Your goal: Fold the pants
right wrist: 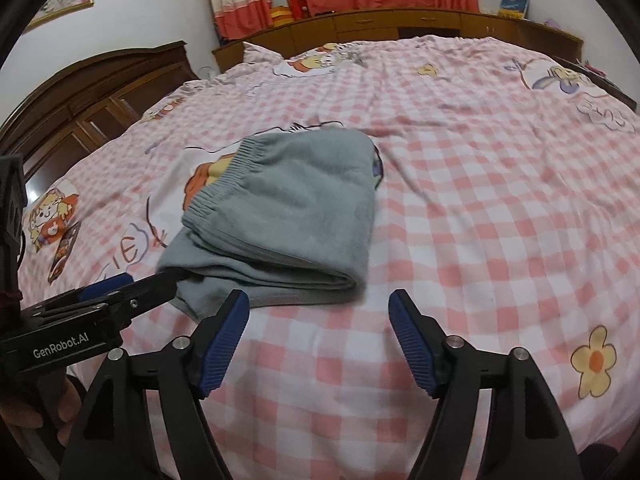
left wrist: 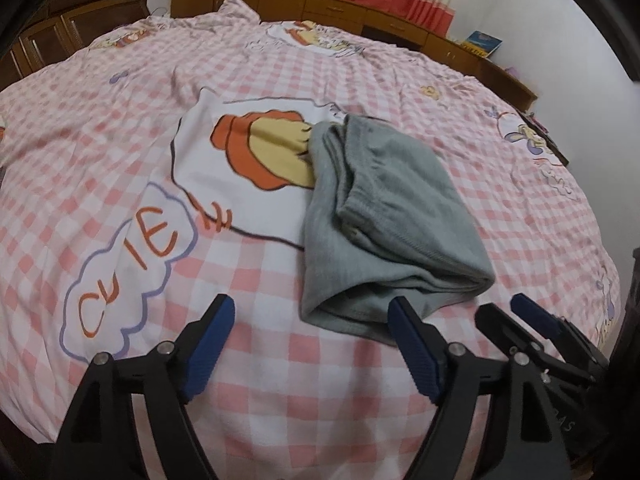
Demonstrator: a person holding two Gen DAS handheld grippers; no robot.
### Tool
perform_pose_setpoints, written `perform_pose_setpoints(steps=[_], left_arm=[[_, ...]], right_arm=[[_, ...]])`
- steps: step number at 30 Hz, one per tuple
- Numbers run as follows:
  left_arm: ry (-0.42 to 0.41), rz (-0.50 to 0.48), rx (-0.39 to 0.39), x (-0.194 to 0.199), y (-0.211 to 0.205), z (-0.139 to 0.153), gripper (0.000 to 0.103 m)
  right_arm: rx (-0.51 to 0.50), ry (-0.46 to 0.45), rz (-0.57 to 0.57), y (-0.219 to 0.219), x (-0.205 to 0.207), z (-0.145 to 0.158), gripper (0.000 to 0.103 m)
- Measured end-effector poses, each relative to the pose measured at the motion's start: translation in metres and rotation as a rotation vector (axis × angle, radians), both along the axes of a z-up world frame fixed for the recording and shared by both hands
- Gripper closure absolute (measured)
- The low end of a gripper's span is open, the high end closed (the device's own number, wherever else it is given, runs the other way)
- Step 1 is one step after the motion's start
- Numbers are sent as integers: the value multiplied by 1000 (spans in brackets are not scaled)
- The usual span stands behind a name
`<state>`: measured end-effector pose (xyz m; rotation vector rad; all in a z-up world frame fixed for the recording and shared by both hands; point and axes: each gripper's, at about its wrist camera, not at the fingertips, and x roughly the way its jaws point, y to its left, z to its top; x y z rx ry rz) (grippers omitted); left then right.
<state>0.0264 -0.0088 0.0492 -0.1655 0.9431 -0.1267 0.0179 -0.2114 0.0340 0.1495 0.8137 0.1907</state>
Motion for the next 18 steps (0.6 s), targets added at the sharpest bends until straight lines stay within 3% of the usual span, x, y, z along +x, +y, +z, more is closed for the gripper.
perform_pose_setpoints(steps=[18], left_arm=[[7, -25, 54, 0, -7, -4, 19]], right_arm=[[-45, 55, -30, -3, 5, -26, 27]])
